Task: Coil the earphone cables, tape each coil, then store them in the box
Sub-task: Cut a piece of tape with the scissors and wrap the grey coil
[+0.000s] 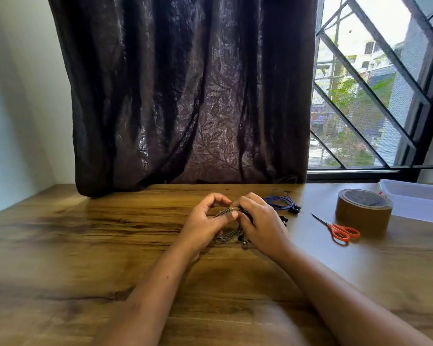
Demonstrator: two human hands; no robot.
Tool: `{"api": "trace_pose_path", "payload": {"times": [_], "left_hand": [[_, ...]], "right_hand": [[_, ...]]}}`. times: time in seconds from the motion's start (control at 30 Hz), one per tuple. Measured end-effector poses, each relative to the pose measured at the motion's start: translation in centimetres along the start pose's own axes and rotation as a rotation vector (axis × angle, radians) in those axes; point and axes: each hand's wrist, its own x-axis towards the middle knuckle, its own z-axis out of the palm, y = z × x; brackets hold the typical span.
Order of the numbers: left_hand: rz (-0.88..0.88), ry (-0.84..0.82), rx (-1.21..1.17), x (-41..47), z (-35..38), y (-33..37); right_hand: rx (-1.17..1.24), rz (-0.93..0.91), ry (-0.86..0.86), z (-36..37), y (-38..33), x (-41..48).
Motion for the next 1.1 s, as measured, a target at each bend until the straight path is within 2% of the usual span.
{"api": "trace_pose_path", "payload": {"times": [0.17,0.4,0.6,0.7,0.87,1.1], "left_hand": [[0.036,-0.008,0.024,0.0,0.0,-0.2],[-0.011,-0.037,0.061,0.1,0.0,-0.3],[-0.162,-0.138,-0.148,0.1,-0.1,-0.4],[-0.175,-0.137,-0.197,0.0,-0.2,-0.1],[-0.146,-0.129,-0.167,-0.2,0.0,0.4],[-0.119,-0.114,-0.119,0.0,-0.2,0.1]], "right_hand": [[0.133,0.078,-0.109,0.0,0.2,0.3],[0.432,0.329,-0.267,-0.4,-0.4,0.8],[0.612,0.448,-0.33,0.0,0.0,0.5],[0.48,0.405,-0.38,0.3,0.4,0.3],[0.238,0.285,-0.302,0.1,0.2,0.3],[0.155,0.144,-0.296,-0.1,0.6,-0.1]]}}
